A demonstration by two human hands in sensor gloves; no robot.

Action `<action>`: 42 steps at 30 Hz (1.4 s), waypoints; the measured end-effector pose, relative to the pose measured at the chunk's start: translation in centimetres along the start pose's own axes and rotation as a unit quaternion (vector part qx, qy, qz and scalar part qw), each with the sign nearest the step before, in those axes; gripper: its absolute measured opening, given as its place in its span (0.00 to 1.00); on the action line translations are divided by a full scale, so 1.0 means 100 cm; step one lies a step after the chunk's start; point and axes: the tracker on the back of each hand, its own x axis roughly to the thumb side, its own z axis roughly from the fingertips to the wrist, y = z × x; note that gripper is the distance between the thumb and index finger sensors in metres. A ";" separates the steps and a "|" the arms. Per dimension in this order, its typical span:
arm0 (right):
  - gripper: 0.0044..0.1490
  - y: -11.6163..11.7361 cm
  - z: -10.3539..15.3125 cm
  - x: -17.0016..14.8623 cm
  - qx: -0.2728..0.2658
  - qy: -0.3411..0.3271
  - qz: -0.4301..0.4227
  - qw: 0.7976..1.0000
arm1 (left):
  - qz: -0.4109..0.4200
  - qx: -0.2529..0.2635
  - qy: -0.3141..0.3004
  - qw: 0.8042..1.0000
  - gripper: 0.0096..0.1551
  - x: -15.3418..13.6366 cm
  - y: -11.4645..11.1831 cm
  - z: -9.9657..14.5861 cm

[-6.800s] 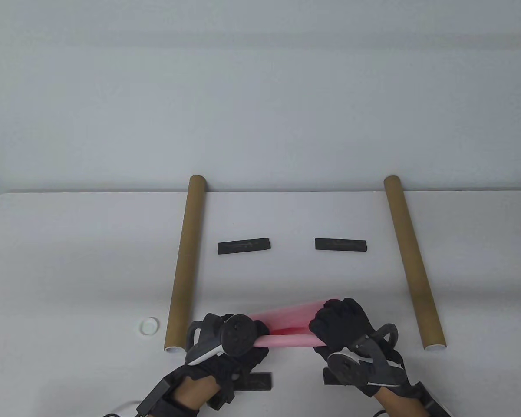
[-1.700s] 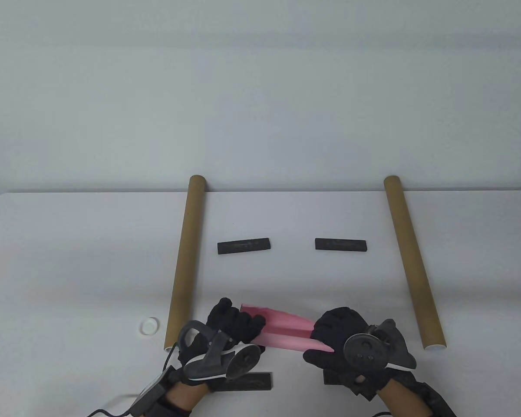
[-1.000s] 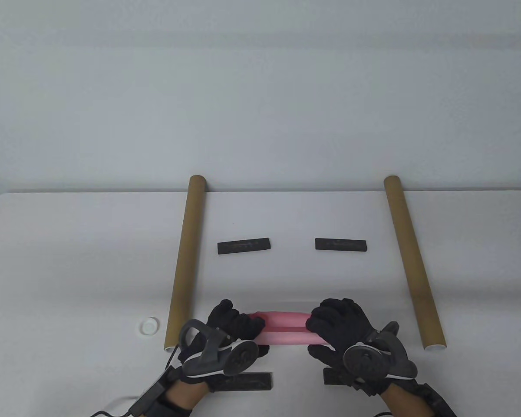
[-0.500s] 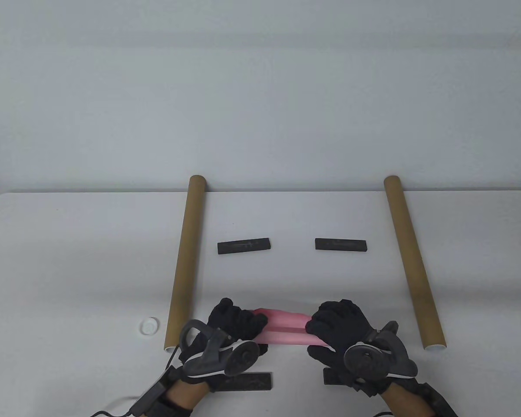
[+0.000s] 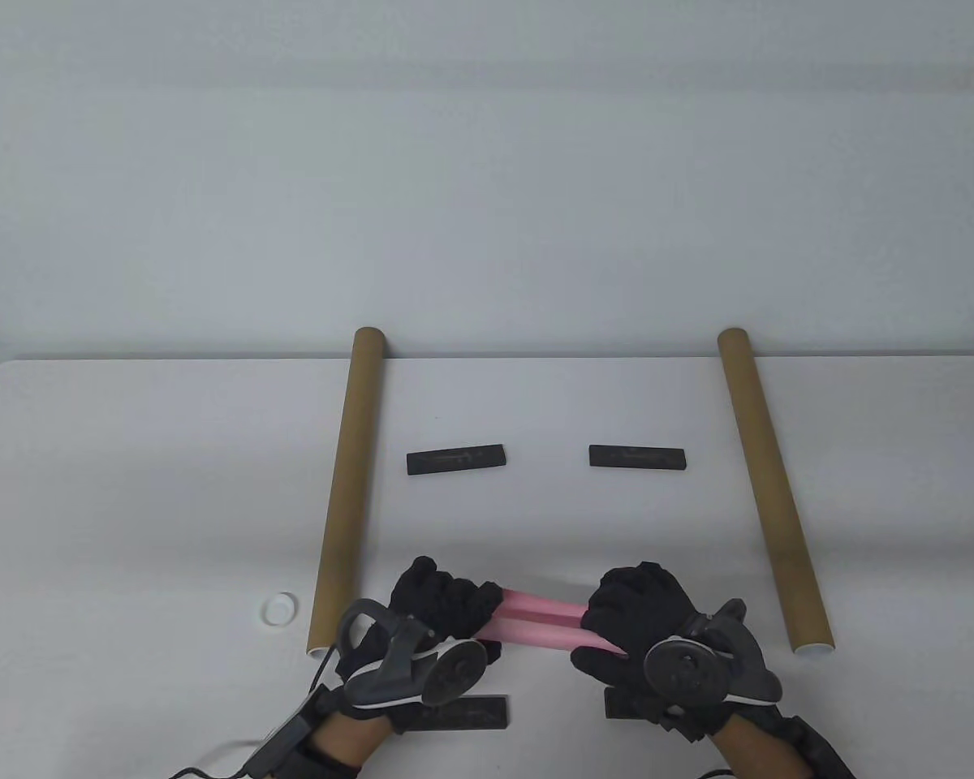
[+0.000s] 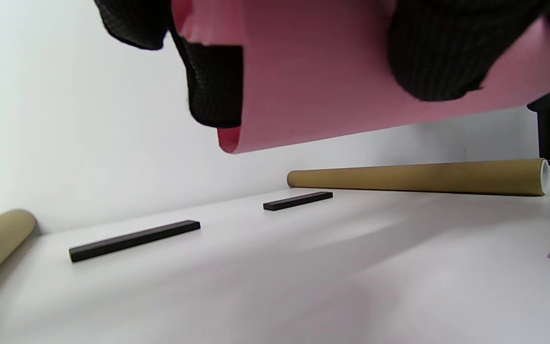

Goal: Roll up papers and store in mailing tubes

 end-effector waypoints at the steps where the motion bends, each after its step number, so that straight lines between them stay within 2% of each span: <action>1: 0.39 0.000 0.000 -0.001 -0.004 0.002 -0.002 1.000 | 0.000 0.001 0.000 1.000 0.38 0.000 0.001 0.000; 4: 0.46 0.000 0.002 0.001 -0.003 -0.004 0.020 1.000 | 0.024 -0.009 0.004 1.000 0.35 -0.004 0.001 -0.001; 8: 0.37 0.000 0.001 0.005 -0.006 -0.010 0.045 0.999 | 0.031 -0.015 0.011 0.999 0.37 -0.005 -0.002 -0.002; 10: 0.36 -0.001 0.000 0.004 -0.005 -0.007 0.029 1.000 | 0.008 -0.013 0.010 1.000 0.43 -0.003 -0.002 -0.001; 11: 0.35 -0.002 0.000 0.003 -0.003 -0.007 0.018 1.000 | -0.001 -0.007 0.010 1.000 0.41 -0.001 -0.001 0.000; 14: 0.39 -0.001 0.000 0.000 -0.005 0.000 -0.007 1.000 | -0.002 0.006 0.004 1.000 0.37 -0.001 0.002 0.000; 18: 0.49 -0.002 0.000 0.001 0.010 -0.008 0.031 0.999 | 0.025 -0.009 0.008 1.000 0.36 -0.005 0.000 -0.001; 19: 0.48 -0.003 0.000 0.001 0.015 -0.013 0.040 0.999 | 0.032 -0.013 0.009 0.999 0.36 -0.005 -0.001 -0.002; 22: 0.35 -0.005 0.001 0.000 -0.002 -0.009 0.031 0.999 | 0.019 -0.013 0.010 1.000 0.37 -0.004 -0.002 -0.001; 23: 0.34 -0.006 0.001 0.000 -0.008 -0.005 0.030 1.000 | 0.013 -0.010 0.008 1.000 0.37 -0.003 -0.001 0.000; 28: 0.42 -0.006 0.001 -0.003 -0.010 0.005 -0.011 1.000 | 0.010 -0.004 -0.001 1.000 0.36 -0.002 0.001 0.000; 31: 0.49 -0.005 0.001 -0.001 -0.003 -0.004 0.025 1.000 | 0.030 -0.010 0.004 1.000 0.36 -0.005 0.000 -0.002; 34: 0.39 -0.003 0.002 0.002 -0.004 -0.009 0.038 0.999 | 0.018 -0.013 0.003 1.000 0.37 -0.004 -0.002 -0.001; 36: 0.35 -0.004 0.001 0.002 -0.005 -0.009 0.031 0.999 | 0.013 -0.006 0.002 1.000 0.39 -0.003 -0.001 0.000; 39: 0.38 -0.003 0.000 0.000 0.009 -0.005 -0.001 1.000 | 0.000 0.008 -0.001 1.000 0.39 -0.001 0.001 0.000; 42: 0.45 -0.003 0.001 -0.001 0.006 -0.003 -0.003 1.000 | 0.015 -0.005 -0.001 1.000 0.37 -0.002 0.002 0.000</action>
